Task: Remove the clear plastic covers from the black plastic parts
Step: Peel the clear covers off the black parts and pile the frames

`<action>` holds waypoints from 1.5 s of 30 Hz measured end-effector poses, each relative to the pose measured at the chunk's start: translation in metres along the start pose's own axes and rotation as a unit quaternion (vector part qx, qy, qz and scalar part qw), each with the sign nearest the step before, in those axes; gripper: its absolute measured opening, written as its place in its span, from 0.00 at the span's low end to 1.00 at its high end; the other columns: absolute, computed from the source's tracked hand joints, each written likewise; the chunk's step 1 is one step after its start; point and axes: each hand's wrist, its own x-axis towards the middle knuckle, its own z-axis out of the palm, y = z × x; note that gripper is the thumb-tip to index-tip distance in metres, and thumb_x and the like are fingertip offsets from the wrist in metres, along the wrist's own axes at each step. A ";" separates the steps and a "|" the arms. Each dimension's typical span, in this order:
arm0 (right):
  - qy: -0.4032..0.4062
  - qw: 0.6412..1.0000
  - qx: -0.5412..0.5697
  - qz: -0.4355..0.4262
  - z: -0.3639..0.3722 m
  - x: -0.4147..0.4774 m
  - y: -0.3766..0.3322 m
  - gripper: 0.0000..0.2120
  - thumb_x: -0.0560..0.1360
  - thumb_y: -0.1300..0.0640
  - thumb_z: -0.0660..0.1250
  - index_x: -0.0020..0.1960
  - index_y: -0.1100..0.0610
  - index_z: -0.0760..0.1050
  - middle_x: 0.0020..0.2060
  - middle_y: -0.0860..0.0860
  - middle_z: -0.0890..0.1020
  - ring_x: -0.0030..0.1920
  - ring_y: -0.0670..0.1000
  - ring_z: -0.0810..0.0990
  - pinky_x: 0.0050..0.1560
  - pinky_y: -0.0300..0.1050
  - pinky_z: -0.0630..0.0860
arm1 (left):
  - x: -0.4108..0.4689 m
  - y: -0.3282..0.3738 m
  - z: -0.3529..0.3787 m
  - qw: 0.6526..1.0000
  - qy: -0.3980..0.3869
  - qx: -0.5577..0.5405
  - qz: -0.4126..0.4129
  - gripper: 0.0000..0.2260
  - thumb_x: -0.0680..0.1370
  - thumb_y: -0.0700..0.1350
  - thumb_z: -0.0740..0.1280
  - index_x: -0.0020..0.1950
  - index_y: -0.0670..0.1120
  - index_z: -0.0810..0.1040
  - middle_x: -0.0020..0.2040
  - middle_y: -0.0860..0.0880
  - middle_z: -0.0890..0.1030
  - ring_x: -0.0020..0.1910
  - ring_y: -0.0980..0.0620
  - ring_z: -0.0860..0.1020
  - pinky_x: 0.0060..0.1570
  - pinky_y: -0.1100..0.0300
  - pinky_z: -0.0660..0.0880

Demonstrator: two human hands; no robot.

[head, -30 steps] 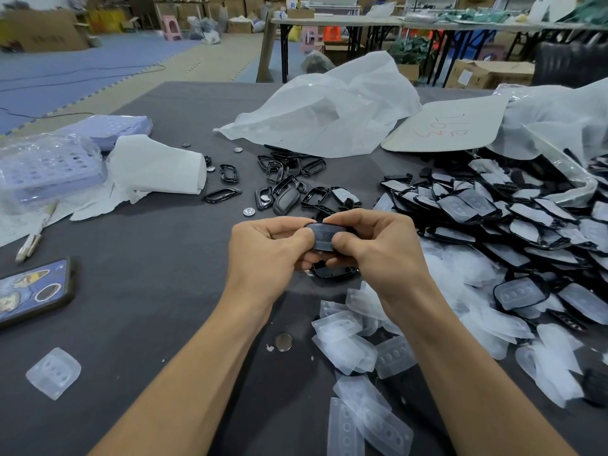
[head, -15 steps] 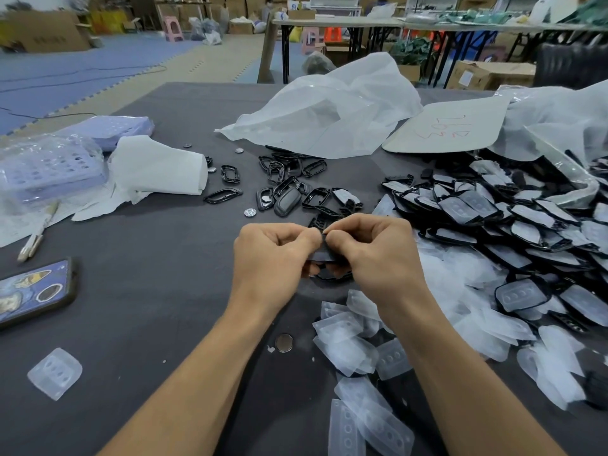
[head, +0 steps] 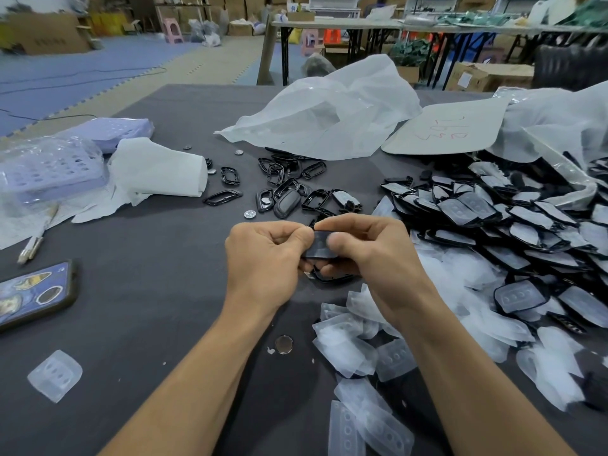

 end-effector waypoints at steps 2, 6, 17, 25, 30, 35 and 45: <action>0.006 0.999 -0.040 -0.025 0.003 -0.002 0.002 0.11 0.73 0.73 0.70 0.48 0.60 0.85 0.36 0.59 0.86 0.33 0.53 0.85 0.36 0.43 0.83 | 0.000 -0.002 0.000 1.000 0.001 -0.001 0.002 0.10 0.75 0.41 0.75 0.37 0.54 0.89 0.29 0.50 0.84 0.27 0.48 0.83 0.28 0.60 0.78; 0.016 0.999 -0.035 -0.012 0.000 0.001 0.001 0.14 0.73 0.77 0.69 0.48 0.61 0.85 0.36 0.58 0.86 0.31 0.52 0.85 0.34 0.41 0.82 | -0.001 -0.004 0.002 1.000 -0.005 0.003 0.002 0.07 0.75 0.43 0.74 0.39 0.55 0.89 0.29 0.49 0.84 0.28 0.46 0.84 0.32 0.54 0.81; 0.041 0.998 -0.052 0.017 -0.010 0.003 -0.001 0.13 0.72 0.76 0.70 0.48 0.60 0.85 0.37 0.57 0.87 0.32 0.53 0.84 0.35 0.42 0.82 | 0.000 -0.001 -0.004 0.989 -0.106 -0.066 -0.086 0.13 0.77 0.32 0.71 0.41 0.49 0.89 0.34 0.42 0.86 0.30 0.51 0.82 0.32 0.62 0.78; 0.045 0.926 -0.358 -0.108 -0.014 -0.002 -0.004 0.18 0.65 0.61 0.80 0.51 0.45 0.87 0.37 0.37 0.84 0.40 0.38 0.82 0.41 0.29 0.76 | 0.000 -0.001 0.000 0.985 -0.091 -0.082 -0.122 0.09 0.76 0.34 0.71 0.43 0.45 0.89 0.35 0.43 0.86 0.30 0.51 0.82 0.31 0.61 0.78; 0.216 0.855 -0.462 -0.094 -0.061 0.007 -0.012 0.18 0.67 0.60 0.78 0.56 0.48 0.86 0.45 0.45 0.87 0.47 0.44 0.82 0.57 0.36 0.77 | 0.003 -0.009 0.000 0.994 -0.018 -0.046 -0.094 0.07 0.76 0.45 0.75 0.41 0.57 0.88 0.37 0.48 0.88 0.33 0.51 0.85 0.34 0.63 0.79; 0.403 0.766 -0.501 -0.016 -0.094 0.007 -0.016 0.34 0.72 0.52 0.77 0.75 0.58 0.70 0.73 0.58 0.73 0.76 0.61 0.65 0.78 0.61 0.58 | 0.009 -0.013 -0.001 0.996 0.037 0.015 -0.074 0.08 0.74 0.47 0.75 0.40 0.61 0.87 0.36 0.55 0.87 0.37 0.56 0.86 0.46 0.55 0.82; 0.161 0.859 -0.478 -0.087 -0.029 0.008 0.014 0.19 0.76 0.65 0.67 0.65 0.53 0.81 0.66 0.49 0.80 0.71 0.50 0.71 0.76 0.46 0.63 | 0.063 -0.033 0.009 0.945 -0.040 0.321 0.037 0.25 0.83 0.44 0.64 0.80 0.51 0.67 0.82 0.50 0.64 0.83 0.52 0.54 0.80 0.55 0.52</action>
